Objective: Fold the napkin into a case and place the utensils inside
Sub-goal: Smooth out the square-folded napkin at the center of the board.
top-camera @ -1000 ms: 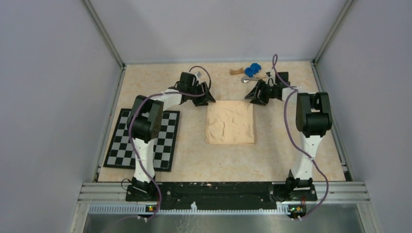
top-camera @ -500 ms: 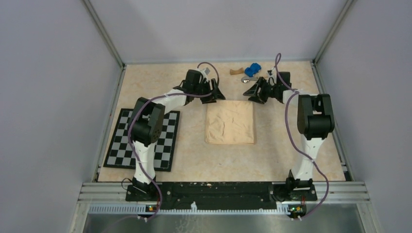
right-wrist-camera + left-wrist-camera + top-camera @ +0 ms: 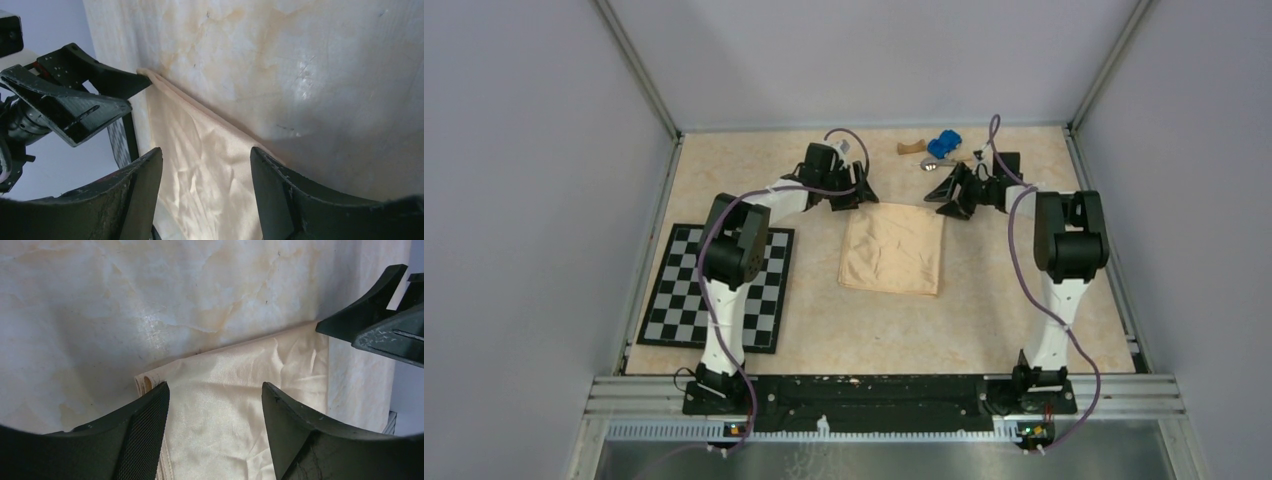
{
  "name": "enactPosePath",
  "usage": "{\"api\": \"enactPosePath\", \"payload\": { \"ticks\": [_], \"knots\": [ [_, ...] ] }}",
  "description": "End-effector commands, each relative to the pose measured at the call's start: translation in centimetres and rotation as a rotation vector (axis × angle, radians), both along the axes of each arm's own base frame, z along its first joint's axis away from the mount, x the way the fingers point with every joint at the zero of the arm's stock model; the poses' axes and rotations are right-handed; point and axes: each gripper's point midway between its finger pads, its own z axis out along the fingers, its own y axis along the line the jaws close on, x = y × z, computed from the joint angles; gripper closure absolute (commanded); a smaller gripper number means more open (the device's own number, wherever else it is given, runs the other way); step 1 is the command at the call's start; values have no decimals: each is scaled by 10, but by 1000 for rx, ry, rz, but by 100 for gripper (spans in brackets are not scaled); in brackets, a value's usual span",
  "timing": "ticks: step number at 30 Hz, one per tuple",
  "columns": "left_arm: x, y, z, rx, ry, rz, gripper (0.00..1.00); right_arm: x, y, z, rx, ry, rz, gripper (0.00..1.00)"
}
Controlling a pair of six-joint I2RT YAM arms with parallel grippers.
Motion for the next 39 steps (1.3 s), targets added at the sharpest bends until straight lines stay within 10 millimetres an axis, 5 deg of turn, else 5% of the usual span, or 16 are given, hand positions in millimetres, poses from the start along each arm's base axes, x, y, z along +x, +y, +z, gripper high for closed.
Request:
{"api": "enactPosePath", "payload": {
  "ticks": [1, 4, 8, 13, 15, 18, 21, 28, 35, 39],
  "knots": [
    [3, 2, 21, 29, -43, -25, 26, -6, 16, 72, -11, -113, 40, 35],
    [-6, 0, 35, 8, -40, -38, 23, -46, 39, 82, -36, -107, 122, 34],
    [-31, -8, 68, -30, -73, -83, 15, -112, 51, 65, -36, -42, 185, 34],
    [-102, -21, 92, -93, -53, -203, 8, -177, 46, 46, 4, 29, 205, 35],
    [-135, -24, 84, -111, -25, -243, 8, -191, 43, 43, -3, 39, 209, 35],
    [-171, -26, 70, -152, 17, -285, 9, -202, 39, 35, -25, 54, 213, 35],
    [-185, -21, 52, -148, 47, -280, 9, -208, 41, 30, 1, 70, 224, 35],
    [-189, -5, 6, -29, 80, -263, 11, -216, 39, 22, -26, 74, 230, 34],
    [-203, 14, -27, 42, 137, -206, 12, -234, 28, -25, -87, 163, 222, 35],
    [-212, 26, -40, 83, 159, -189, 12, -241, 13, -34, -162, 202, 162, 35]
  ]
}}
